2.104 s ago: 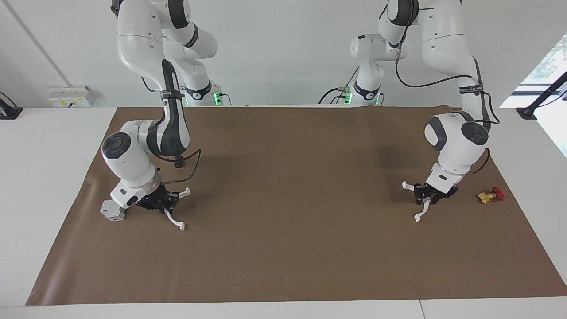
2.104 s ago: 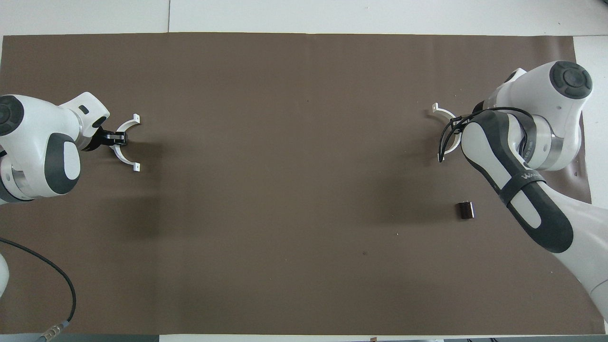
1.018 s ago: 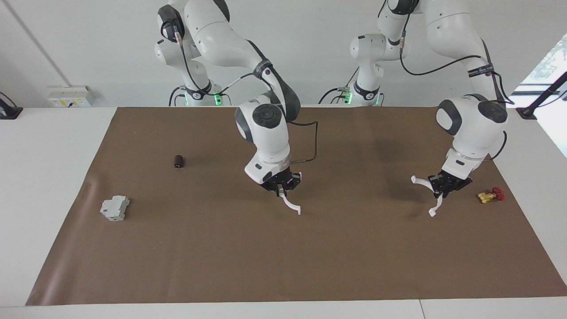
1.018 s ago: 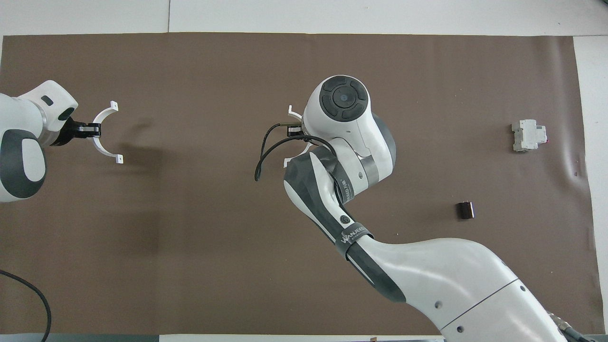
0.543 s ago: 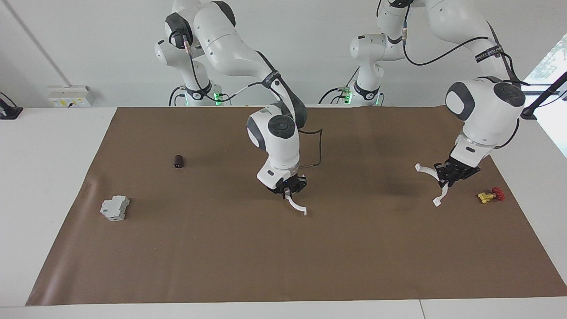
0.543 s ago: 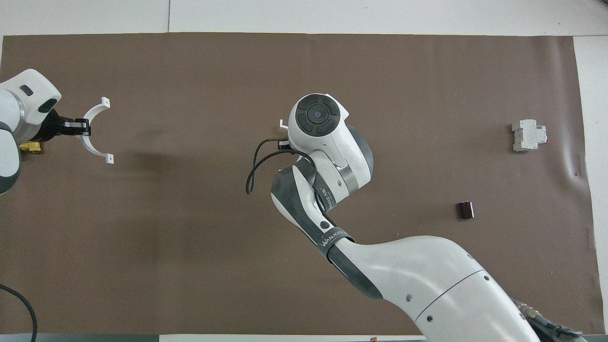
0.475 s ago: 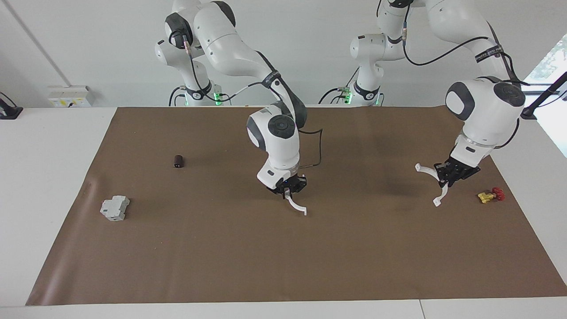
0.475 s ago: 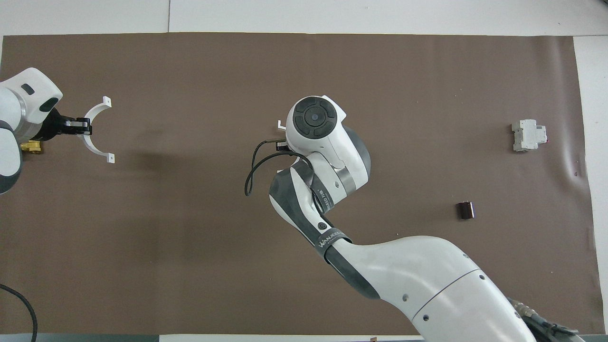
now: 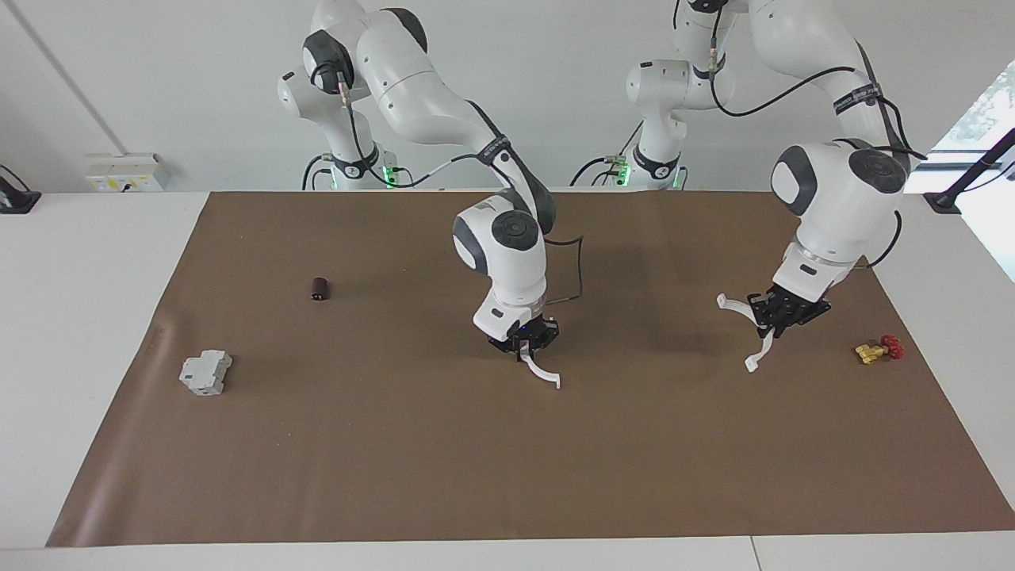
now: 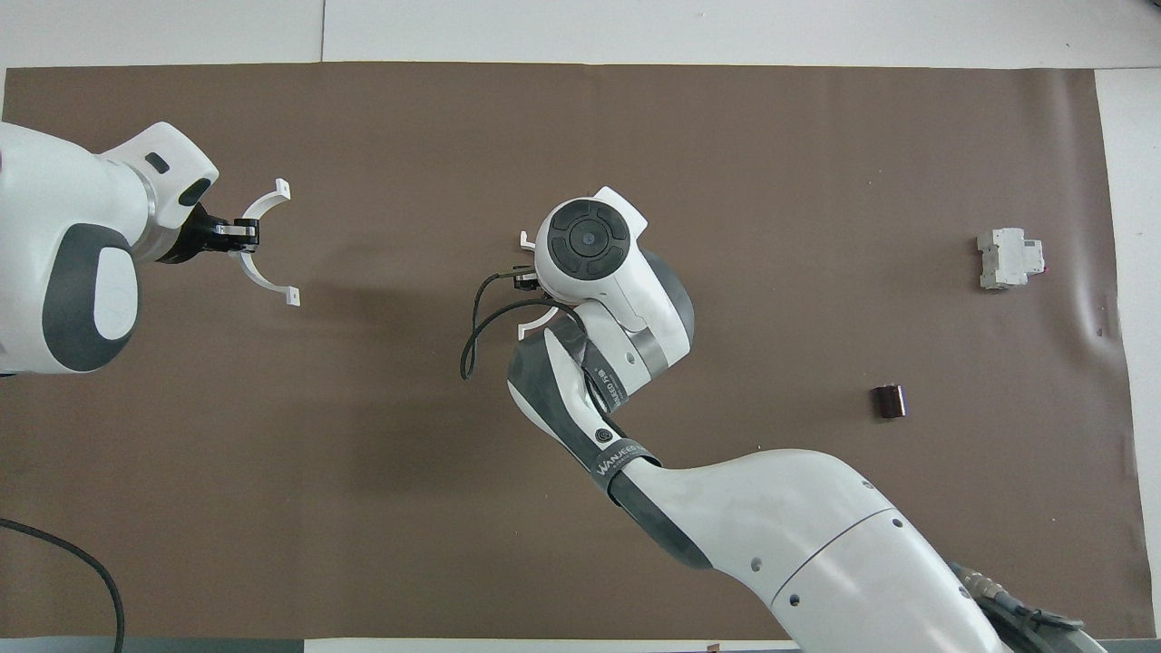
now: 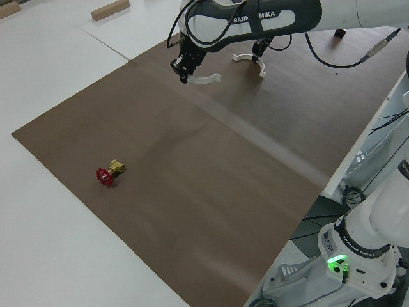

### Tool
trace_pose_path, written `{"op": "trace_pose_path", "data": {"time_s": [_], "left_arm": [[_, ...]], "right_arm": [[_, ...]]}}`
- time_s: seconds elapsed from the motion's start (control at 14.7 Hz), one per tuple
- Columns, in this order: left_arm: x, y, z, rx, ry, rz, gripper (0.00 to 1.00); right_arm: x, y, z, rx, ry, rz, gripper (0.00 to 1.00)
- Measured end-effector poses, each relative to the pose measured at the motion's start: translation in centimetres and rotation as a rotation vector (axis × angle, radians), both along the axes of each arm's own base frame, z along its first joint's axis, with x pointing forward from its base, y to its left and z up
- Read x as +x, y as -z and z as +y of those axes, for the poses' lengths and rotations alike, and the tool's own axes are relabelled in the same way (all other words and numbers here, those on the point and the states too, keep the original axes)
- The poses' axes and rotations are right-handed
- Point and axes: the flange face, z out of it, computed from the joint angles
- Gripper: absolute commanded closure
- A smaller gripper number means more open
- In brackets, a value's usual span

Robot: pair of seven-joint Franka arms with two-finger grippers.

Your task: Assemble drain pipe with both arms

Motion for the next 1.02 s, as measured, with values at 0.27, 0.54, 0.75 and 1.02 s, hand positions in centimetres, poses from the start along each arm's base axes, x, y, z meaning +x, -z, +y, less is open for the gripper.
{"op": "trace_pose_path", "data": {"time_s": [0.27, 0.54, 0.75, 1.02], "left_arm": [[-0.9, 1.6, -7.4, 0.047, -0.038, -0.008, 1.0], [-2.3, 5.0, -15.4, 0.073, -0.037, 0.0, 1.0], [-2.7, 8.2, -20.7, 0.104, -0.01, -0.02, 1.0], [-2.9, 10.7, -23.1, 0.094, 0.029, -0.04, 1.0]], "right_arm": [[1.9, -5.1, -2.4, -0.008, 0.029, -0.048, 0.0], [4.4, -17.5, -16.1, -0.054, 0.043, -0.02, 0.0], [3.4, -23.9, -26.3, -0.076, 0.083, 0.034, 0.0], [-0.6, -31.3, -35.2, -0.077, 0.175, 0.067, 0.0]]}}
